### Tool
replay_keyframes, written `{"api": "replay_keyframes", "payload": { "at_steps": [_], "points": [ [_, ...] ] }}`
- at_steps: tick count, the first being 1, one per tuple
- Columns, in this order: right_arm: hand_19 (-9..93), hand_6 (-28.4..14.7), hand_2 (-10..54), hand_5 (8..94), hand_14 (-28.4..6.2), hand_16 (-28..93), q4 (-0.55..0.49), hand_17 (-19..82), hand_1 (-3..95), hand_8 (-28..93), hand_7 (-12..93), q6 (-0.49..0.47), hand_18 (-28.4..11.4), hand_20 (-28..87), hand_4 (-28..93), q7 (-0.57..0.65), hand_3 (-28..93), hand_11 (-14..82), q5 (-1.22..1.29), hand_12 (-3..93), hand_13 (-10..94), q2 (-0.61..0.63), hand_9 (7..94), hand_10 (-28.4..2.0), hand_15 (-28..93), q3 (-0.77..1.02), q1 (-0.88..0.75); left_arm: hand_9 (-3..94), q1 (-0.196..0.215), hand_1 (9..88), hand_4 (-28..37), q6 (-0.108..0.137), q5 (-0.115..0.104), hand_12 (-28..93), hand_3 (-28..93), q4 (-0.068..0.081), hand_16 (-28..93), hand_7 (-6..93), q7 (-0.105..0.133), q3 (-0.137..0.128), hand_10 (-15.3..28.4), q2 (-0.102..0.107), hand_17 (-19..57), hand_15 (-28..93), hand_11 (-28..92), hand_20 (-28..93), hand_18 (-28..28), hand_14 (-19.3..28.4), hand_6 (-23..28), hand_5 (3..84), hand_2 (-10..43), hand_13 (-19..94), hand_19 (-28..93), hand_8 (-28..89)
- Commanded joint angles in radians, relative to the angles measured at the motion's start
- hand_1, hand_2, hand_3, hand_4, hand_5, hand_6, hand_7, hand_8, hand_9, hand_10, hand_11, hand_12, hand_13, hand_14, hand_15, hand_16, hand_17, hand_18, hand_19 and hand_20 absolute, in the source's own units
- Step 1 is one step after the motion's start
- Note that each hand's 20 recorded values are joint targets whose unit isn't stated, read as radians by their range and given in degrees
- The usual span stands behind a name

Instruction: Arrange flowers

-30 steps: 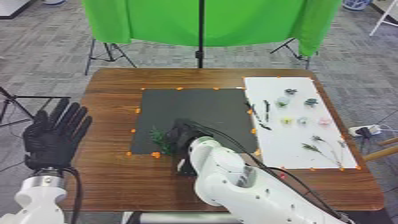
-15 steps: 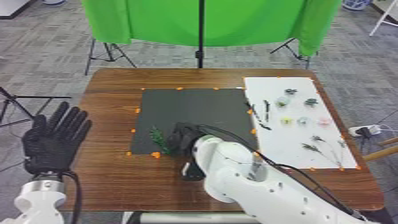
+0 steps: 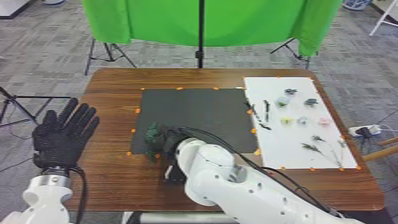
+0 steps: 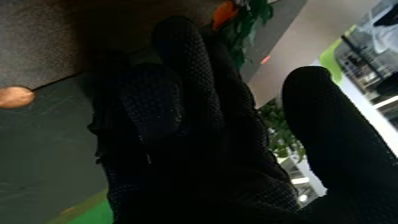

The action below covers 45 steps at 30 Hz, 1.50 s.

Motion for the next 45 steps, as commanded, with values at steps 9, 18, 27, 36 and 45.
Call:
{"api": "replay_keyframes", "payload": {
  "at_steps": [9, 18, 27, 36, 45],
  "points": [
    [83, -11.0, 11.6, 62.0, -17.1, 27, -0.164, 30, 25.0, -10, 7, 0.093, -28.0, 19, -18, 0.059, 75, 32.5, -0.04, 23.2, 68, 0.177, 74.6, -21.3, 74, 0.241, -0.178, 36.6, 0.049, 25.7, -28.3, -0.013, 0.0, 10, 77, -0.005, -6, 4.5, -0.001, -0.043, 13.6, -0.037, -1.5, 20, 14, 11, 9.9, 12.1, 7.9, 43.9, 12.1, 27, 19, -7],
    [81, -10.1, 3.0, 62.5, -17.1, 23, -0.388, 28, 28.7, -10, 8, 0.187, -27.5, 15, -18, 0.108, 73, 25.6, -0.207, 20.2, 66, 0.422, 72.0, -21.7, 67, 0.667, -0.545, 35.8, 0.078, 19.6, -28.3, -0.023, -0.013, 9, 74, -0.014, -6, 3.9, 0.025, -0.071, 13.9, -0.04, -1.8, 19, 14, 11, 10.1, 12.3, 8.2, 43.1, 16.4, 26, 19, -7],
    [81, -10.3, -9.1, 62.7, -17.9, 20, -0.395, 26, 32.4, -10, 11, 0.179, -27.1, 15, -24, 0.149, 72, 19.3, -0.363, 17.5, 58, 0.479, 61.7, -21.9, 65, 1.071, -0.902, 35.8, 0.097, 21.9, -28.3, -0.018, -0.005, 10, 75, -0.025, -5, 3.6, 0.039, -0.081, 13.9, -0.051, -1.9, 19, 14, 11, 10.4, 12.4, 8.4, 43.0, 14.6, 26, 19, -7],
    [81, -9.1, -9.5, 61.6, -17.0, 19, -0.346, 24, 37.5, -10, 14, 0.108, -26.6, 16, -28, 0.153, 72, 18.6, -0.326, 17.2, 56, 0.474, 58.7, -21.1, 65, 1.092, -0.934, 35.8, 0.098, 24.0, -28.3, -0.005, -0.004, 10, 75, -0.031, -5, 3.7, 0.038, -0.072, 14.0, -0.051, -2.0, 19, 14, 11, 10.4, 12.5, 8.6, 43.1, 13.9, 26, 19, -7],
    [80, -6.3, -9.5, 66.5, -14.8, 20, -0.26, 26, 45.0, -12, 20, 0.178, -25.9, 19, -28, 0.16, 71, 21.8, -0.417, 18.1, 60, 0.467, 64.1, -18.6, 64, 1.002, -0.883, 35.8, 0.098, 24.4, -28.3, 0.002, -0.007, 10, 75, -0.03, -5, 3.8, 0.036, -0.069, 14.0, -0.054, -1.9, 19, 14, 11, 10.3, 12.4, 8.6, 43.1, 13.9, 26, 19, -7]
  ]
}}
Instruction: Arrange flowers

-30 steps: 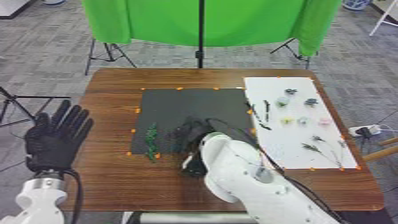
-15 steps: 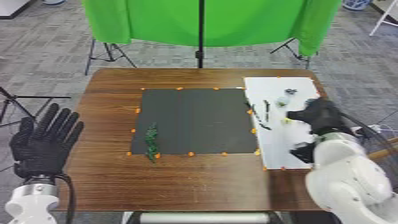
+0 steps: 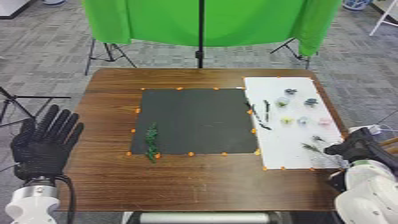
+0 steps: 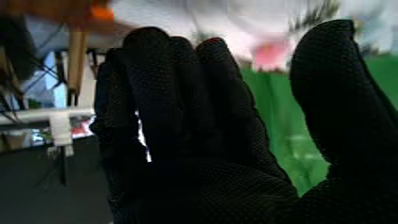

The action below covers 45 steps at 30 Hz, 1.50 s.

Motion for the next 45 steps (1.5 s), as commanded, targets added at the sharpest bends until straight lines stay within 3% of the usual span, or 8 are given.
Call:
{"api": "replay_keyframes", "payload": {
  "at_steps": [1, 4, 6, 14, 21, 31, 37, 45],
  "points": [
    [80, -5.8, -9.5, 67.8, -14.5, 21, 0.08, 27, 46.6, -10, 22, 0.101, -25.8, 20, -28, 0.022, 71, 23.6, -0.097, 18.7, 62, -0.007, 66.0, -18.1, 64, -0.086, 0.041, 35.8, 0.016, 24.4, -28.3, 0.012, 0.001, 10, 75, -0.001, -5, 3.8, -0.003, 0.007, 14.0, -0.01, -1.9, 19, 14, 11, 10.3, 12.5, 8.6, 43.1, 13.9, 26, 19, -7],
    [81, -4.1, -9.5, 72.9, -12.9, 24, 0.081, 30, 56.8, 7, 39, 0.158, -25.2, 22, -28, 0.027, 66, 20.7, -0.123, 35.3, 67, -0.007, 76.9, -14.8, 65, -0.093, 0.043, 35.8, 0.018, 24.4, -28.3, 0.011, 0.003, 10, 75, -0.003, -5, 3.8, -0.007, 0.004, 13.9, -0.015, -1.9, 19, 14, 11, 10.3, 12.5, 8.7, 43.1, 13.9, 26, 19, -7],
    [82, -3.8, -9.5, 73.6, -12.2, 28, 0.063, 31, 58.1, 11, 42, 0.18, -25.2, 24, -28, 0.033, 68, 17.5, -0.114, 42.7, 69, -0.007, 80.4, -13.7, 66, -0.085, 0.041, 35.8, 0.023, 24.5, -28.3, 0.009, 0.003, 10, 75, -0.005, -5, 3.8, -0.006, 0.001, 14.0, -0.016, -1.9, 19, 14, 11, 10.3, 12.5, 8.6, 43.1, 14.0, 26, 19, -7],
    [85, -3.5, -9.5, 72.1, -12.1, 30, -0.074, 32, 53.1, 15, 47, 0.26, -26.0, 25, -21, 0.044, 76, 24.5, 0.004, 47.2, 69, 0.004, 78.7, -14.1, 70, -0.08, 0.095, 35.8, 0.036, 24.5, -28.3, 0.004, 0.003, 10, 75, -0.009, -6, 3.7, -0.007, -0.009, 14.1, -0.019, -2.0, 19, 14, 11, 10.3, 12.5, 8.7, 43.2, 13.9, 26, 19, -7],
    [86, -3.9, -9.5, 72.0, -12.4, 31, -0.115, 32, 52.7, 16, 48, 0.286, -26.5, 25, -18, -0.004, 76, 25.9, 0.006, 47.0, 69, -0.041, 78.5, -14.7, 70, -0.236, 0.263, 35.9, 0.037, 24.8, -28.3, 0.01, 0.0, 10, 75, -0.009, -6, 3.8, -0.011, -0.005, 14.1, -0.013, -2.0, 19, 14, 11, 10.3, 12.5, 8.7, 43.3, 14.0, 26, 19, -7],
    [86, -3.6, -9.5, 71.7, -12.9, 30, 0.09, 32, 52.6, 15, 49, 0.266, -26.7, 25, -18, 0.001, 75, 26.2, 0.077, 46.8, 69, -0.268, 78.4, -14.6, 71, -0.624, 0.596, 35.8, -0.004, 25.0, -28.3, 0.011, 0.004, 10, 75, 0.008, -6, 3.8, -0.033, 0.022, 14.1, 0.005, -2.0, 19, 14, 11, 10.3, 12.6, 8.7, 43.2, 13.8, 26, 19, -7],
    [87, -3.4, -9.5, 71.8, -13.1, 29, 0.183, 33, 52.8, 15, 49, 0.223, -27.0, 25, -18, 0.007, 75, 26.7, 0.103, 46.7, 69, -0.367, 78.5, -14.5, 72, -0.734, 0.635, 36.0, -0.027, 25.2, -28.3, 0.02, 0.007, 10, 75, 0.015, -6, 3.7, -0.046, 0.042, 14.3, 0.02, -2.1, 20, 14, 11, 10.4, 12.7, 8.8, 43.2, 14.0, 26, 20, -7],
    [88, -3.1, -9.5, 71.8, -13.3, 27, 0.254, 33, 52.9, 15, 49, 0.278, -27.3, 25, -18, 0.002, 74, 27.8, 0.064, 46.9, 70, -0.433, 78.6, -14.3, 73, -0.847, 0.683, 36.1, -0.046, 25.5, -28.3, 0.035, -0.002, 10, 75, 0.021, -6, 3.5, -0.058, 0.06, 14.6, 0.039, -2.4, 20, 14, 11, 10.7, 13.0, 9.2, 43.4, 14.3, 26, 20, -7]
  ]
}}
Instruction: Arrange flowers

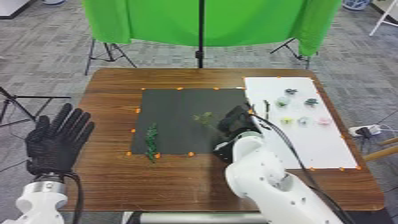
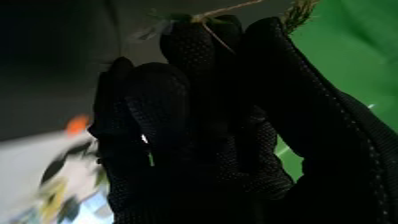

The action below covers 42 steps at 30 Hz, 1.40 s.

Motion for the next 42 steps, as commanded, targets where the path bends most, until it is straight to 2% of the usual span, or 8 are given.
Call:
{"api": "replay_keyframes", "payload": {
  "at_steps": [1, 4, 7, 14, 23, 28, 34, 42],
  "points": [
    [88, -3.1, -9.5, 71.7, -13.3, 27, 0.042, 33, 52.9, 14, 49, 0.033, -27.3, 25, -18, -0.01, 74, 27.9, -0.039, 46.9, 70, -0.079, 78.7, -14.4, 74, -0.103, 0.029, 36.1, -0.011, 25.5, -28.3, 0.019, -0.004, 10, 75, 0.012, -6, 3.5, -0.024, 0.017, 14.6, 0.018, -2.4, 20, 14, 11, 10.7, 13.1, 9.2, 43.4, 14.3, 26, 20, -7],
    [88, -3.0, -9.5, 71.6, -13.4, 26, 0.062, 33, 52.8, 14, 49, 0.024, -27.4, 25, -19, -0.005, 74, 28.2, -0.059, 47.0, 70, -0.099, 78.5, -14.4, 74, -0.128, 0.035, 36.1, -0.018, 25.6, -28.3, 0.02, -0.007, 10, 75, 0.015, -6, 3.4, -0.031, 0.021, 14.7, 0.024, -2.5, 20, 14, 11, 10.8, 13.1, 9.3, 43.4, 14.4, 26, 21, -7],
    [88, -3.3, -9.5, 71.5, -13.5, 26, 0.083, 33, 52.5, 14, 49, 0.028, -27.5, 25, -19, 0.007, 74, 28.2, -0.059, 46.7, 70, -0.109, 78.4, -14.5, 74, -0.139, 0.037, 36.1, -0.042, 25.7, -28.3, 0.019, -0.008, 10, 75, 0.026, -6, 3.3, -0.044, 0.036, 14.7, 0.032, -2.5, 20, 14, 11, 10.8, 13.1, 9.4, 43.3, 14.4, 26, 21, -6],
    [89, -4.0, -9.5, 70.6, -13.7, 26, 0.086, 33, 50.1, 14, 48, 0.037, -27.8, 24, -19, 0.006, 73, 32.8, -0.068, 40.4, 69, -0.119, 75.7, -16.2, 75, -0.151, 0.019, 35.8, -0.063, 25.8, -28.3, 0.015, -0.009, 10, 74, 0.039, -6, 3.2, -0.053, 0.046, 14.8, 0.039, -2.7, 20, 14, 11, 11.0, 13.3, 9.4, 43.3, 14.6, 26, 21, -6],
    [89, -6.0, -9.5, 69.8, -14.5, 25, 0.056, 32, 46.2, 12, 40, 0.009, -28.0, 22, -20, -0.009, 70, 39.5, -0.038, 25.0, 68, -0.112, 72.6, -18.9, 75, -0.169, 0.012, 35.8, -0.058, 25.8, -28.3, 0.017, -0.006, 10, 74, 0.035, -6, 3.2, -0.047, 0.048, 14.8, 0.035, -2.8, 20, 14, 10, 11.0, 13.3, 9.6, 43.3, 14.7, 26, 21, -6],
    [89, -6.7, -9.5, 70.5, -14.8, 24, 0.045, 32, 44.4, 10, 36, 0.002, -28.1, 22, -20, -0.015, 71, 38.7, -0.036, 23.9, 68, -0.105, 72.6, -19.1, 74, -0.181, 0.012, 35.7, -0.062, 25.8, -28.3, 0.018, -0.006, 10, 74, 0.039, -6, 3.3, -0.045, 0.055, 14.8, 0.032, -2.8, 20, 14, 10, 11.0, 13.4, 9.6, 43.3, 14.7, 26, 21, -6],
    [88, -7.0, -9.5, 71.4, -15.0, 24, 0.045, 32, 42.2, 7, 30, 0.006, -28.2, 21, -20, -0.018, 73, 37.9, -0.037, 23.5, 68, -0.099, 72.8, -19.3, 74, -0.177, 0.009, 35.7, -0.053, 25.8, -28.3, 0.023, -0.009, 10, 74, 0.035, -6, 3.3, -0.039, 0.047, 14.8, 0.03, -2.8, 20, 14, 10, 11.0, 13.6, 9.6, 43.2, 14.7, 26, 21, -6],
    [88, -6.9, -9.5, 71.9, -15.2, 24, 0.035, 31, 40.2, 0, 25, 0.025, -28.2, 21, -20, -0.044, 75, 37.2, -0.058, 23.4, 68, -0.089, 73.0, -19.5, 74, -0.163, 0.021, 35.7, -0.042, 25.8, -28.3, 0.018, -0.009, 10, 74, 0.032, -6, 3.4, -0.034, 0.041, 14.9, 0.022, -2.8, 20, 14, 10, 11.0, 13.6, 9.6, 43.3, 14.7, 26, 21, -6]
  ]
}}
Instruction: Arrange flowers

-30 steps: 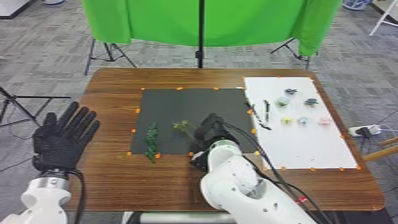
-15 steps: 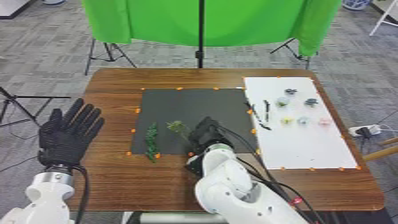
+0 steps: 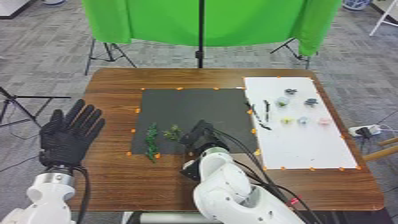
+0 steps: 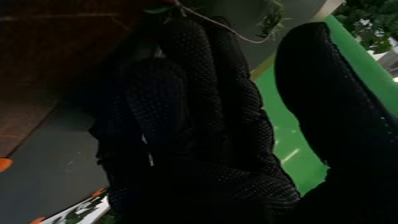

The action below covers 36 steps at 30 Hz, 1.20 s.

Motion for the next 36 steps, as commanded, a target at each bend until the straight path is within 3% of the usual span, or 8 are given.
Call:
{"api": "replay_keyframes", "payload": {
  "at_steps": [1, 12, 19, 23, 27, 36],
  "points": [
    [88, -6.9, -9.5, 71.9, -15.2, 24, -0.017, 31, 40.1, -1, 25, 0.02, -28.3, 21, -20, -0.022, 75, 37.2, -0.02, 23.4, 68, 0.014, 73.0, -19.5, 74, 0.012, 0.002, 35.7, 0.027, 25.8, -28.3, 0.007, -0.005, 10, 74, -0.001, -6, 3.4, 0.003, -0.009, 14.9, -0.017, -2.8, 20, 14, 10, 11.0, 13.7, 9.6, 43.3, 14.7, 26, 21, -6],
    [89, -6.7, -9.5, 71.5, -15.3, 24, -0.082, 32, 39.1, -4, 24, 0.012, -28.4, 22, -19, -0.028, 76, 39.8, 0.013, 24.8, 69, 0.046, 74.0, -19.4, 75, 0.021, 0.005, 36.1, 0.046, 25.7, -28.3, 0.004, -0.005, 10, 74, -0.009, -6, 3.6, 0.02, -0.023, 15.0, -0.027, -2.8, 21, 14, 10, 11.0, 13.7, 9.5, 43.4, 14.6, 26, 21, -6],
    [89, -7.0, -9.5, 71.6, -15.4, 25, -0.149, 32, 38.2, -11, 20, 0.025, -28.4, 23, -18, -0.03, 76, 39.9, 0.033, 25.0, 69, 0.095, 74.6, -19.5, 75, 0.083, -0.01, 36.1, 0.069, 25.6, -28.3, -0.001, -0.004, 10, 75, -0.017, -6, 3.7, 0.031, -0.038, 14.9, -0.048, -2.8, 21, 14, 10, 11.0, 13.6, 9.4, 43.5, 14.6, 26, 21, -6],
    [90, -7.5, -9.5, 69.9, -15.5, 26, -0.175, 33, 37.9, -11, 17, 0.059, -28.4, 23, -18, -0.021, 76, 39.6, 0.019, 25.2, 69, 0.131, 74.9, -19.6, 77, 0.166, -0.04, 36.2, 0.076, 25.5, -28.3, -0.019, 0.003, 10, 75, -0.017, -5, 3.9, 0.034, -0.046, 14.9, -0.063, -2.7, 21, 15, 10, 11.0, 13.6, 9.2, 43.5, 14.3, 26, 21, -6],
    [90, -7.7, -9.5, 69.0, -15.6, 27, -0.155, 33, 37.6, -11, 14, 0.079, -28.4, 23, -19, 0.006, 76, 39.5, -0.021, 25.5, 69, 0.183, 74.4, -19.6, 77, 0.253, -0.047, 36.2, 0.084, 25.4, -28.3, -0.02, 0.006, 10, 75, -0.022, -5, 3.9, 0.039, -0.052, 14.8, -0.068, -2.5, 20, 14, 10, 10.8, 13.4, 9.1, 43.5, 14.0, 27, 21, -7],
    [90, -8.8, -9.5, 68.8, -16.6, 28, -0.002, 32, 37.7, -9, 18, 0.009, -28.4, 23, -22, 0.035, 73, 36.9, -0.129, 24.2, 65, 0.28, 68.0, -21.1, 78, 0.315, -0.002, 36.2, 0.075, 25.4, -28.3, -0.006, -0.006, 10, 75, -0.019, -5, 4.0, 0.042, -0.051, 14.6, -0.064, -2.3, 20, 14, 11, 10.6, 13.2, 8.9, 43.5, 13.9, 27, 20, -7]
  ]
}}
